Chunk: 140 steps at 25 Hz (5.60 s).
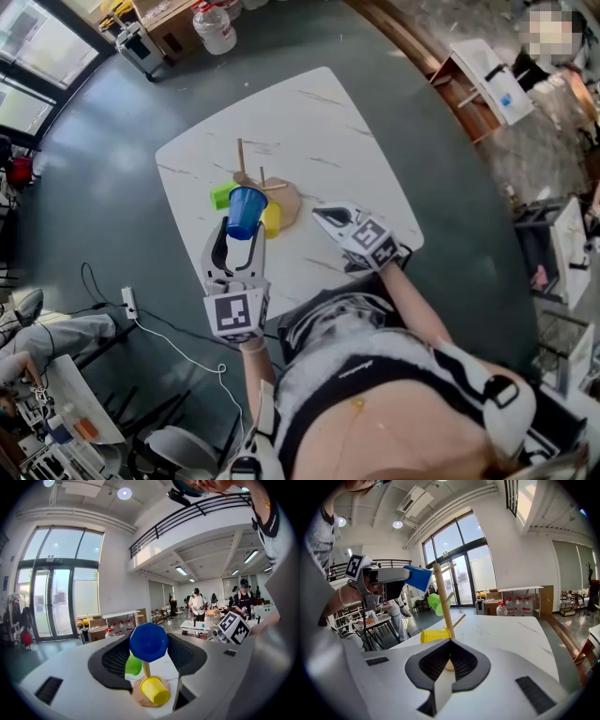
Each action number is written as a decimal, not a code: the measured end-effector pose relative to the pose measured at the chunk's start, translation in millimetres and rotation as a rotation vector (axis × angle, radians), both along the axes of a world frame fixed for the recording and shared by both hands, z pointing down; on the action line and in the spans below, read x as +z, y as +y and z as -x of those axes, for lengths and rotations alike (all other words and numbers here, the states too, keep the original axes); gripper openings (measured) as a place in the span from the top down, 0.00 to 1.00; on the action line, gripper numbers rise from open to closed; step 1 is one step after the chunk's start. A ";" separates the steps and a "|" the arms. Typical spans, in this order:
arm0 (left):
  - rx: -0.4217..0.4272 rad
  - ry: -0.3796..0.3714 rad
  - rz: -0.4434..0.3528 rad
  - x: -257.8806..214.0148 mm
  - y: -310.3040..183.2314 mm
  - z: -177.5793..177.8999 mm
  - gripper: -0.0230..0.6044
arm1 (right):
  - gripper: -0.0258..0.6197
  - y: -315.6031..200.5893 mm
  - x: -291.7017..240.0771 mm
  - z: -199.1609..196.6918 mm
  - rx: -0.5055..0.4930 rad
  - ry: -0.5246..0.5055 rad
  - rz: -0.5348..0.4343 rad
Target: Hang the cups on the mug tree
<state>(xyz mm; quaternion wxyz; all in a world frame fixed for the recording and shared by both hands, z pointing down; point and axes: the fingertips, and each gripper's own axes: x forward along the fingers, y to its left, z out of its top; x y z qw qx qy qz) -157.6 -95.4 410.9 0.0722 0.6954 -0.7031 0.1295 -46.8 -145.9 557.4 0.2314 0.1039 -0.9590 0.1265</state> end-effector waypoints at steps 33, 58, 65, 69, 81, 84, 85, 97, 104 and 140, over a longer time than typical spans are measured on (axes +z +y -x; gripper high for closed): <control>-0.010 0.049 -0.019 12.7 16.7 2.2 0.45 | 0.96 7.3 -1.5 3.6 -0.002 -0.006 -0.020; 0.086 0.249 0.037 63.0 50.1 11.9 0.69 | 0.96 25.2 -29.7 33.9 0.007 -0.041 -0.100; 0.115 0.267 0.010 65.8 57.3 12.3 0.83 | 0.96 44.6 -36.3 46.6 0.015 -0.057 -0.120; 0.131 0.311 -0.026 63.3 59.7 11.3 0.88 | 0.96 52.8 -37.5 48.6 0.035 -0.061 -0.137; 0.206 0.334 -0.026 65.8 68.1 8.5 0.98 | 0.96 67.7 -41.2 58.7 0.099 -0.074 -0.188; 0.214 0.348 -0.020 66.9 69.9 8.3 0.98 | 0.96 76.6 -45.8 62.3 0.108 -0.086 -0.175; 0.214 0.346 -0.020 67.5 70.2 8.9 0.98 | 0.96 79.0 -46.6 63.3 0.111 -0.089 -0.173; 0.279 0.291 -0.027 69.3 69.8 -0.7 0.98 | 0.96 92.1 -52.0 57.3 0.170 -0.107 -0.198; 0.292 0.230 -0.063 59.7 72.9 -7.5 0.98 | 0.96 97.3 -61.4 57.6 0.184 -0.148 -0.224; 0.037 0.179 -0.172 0.6 108.5 -130.0 0.98 | 0.96 142.8 -127.2 -49.6 -0.073 -0.369 -0.250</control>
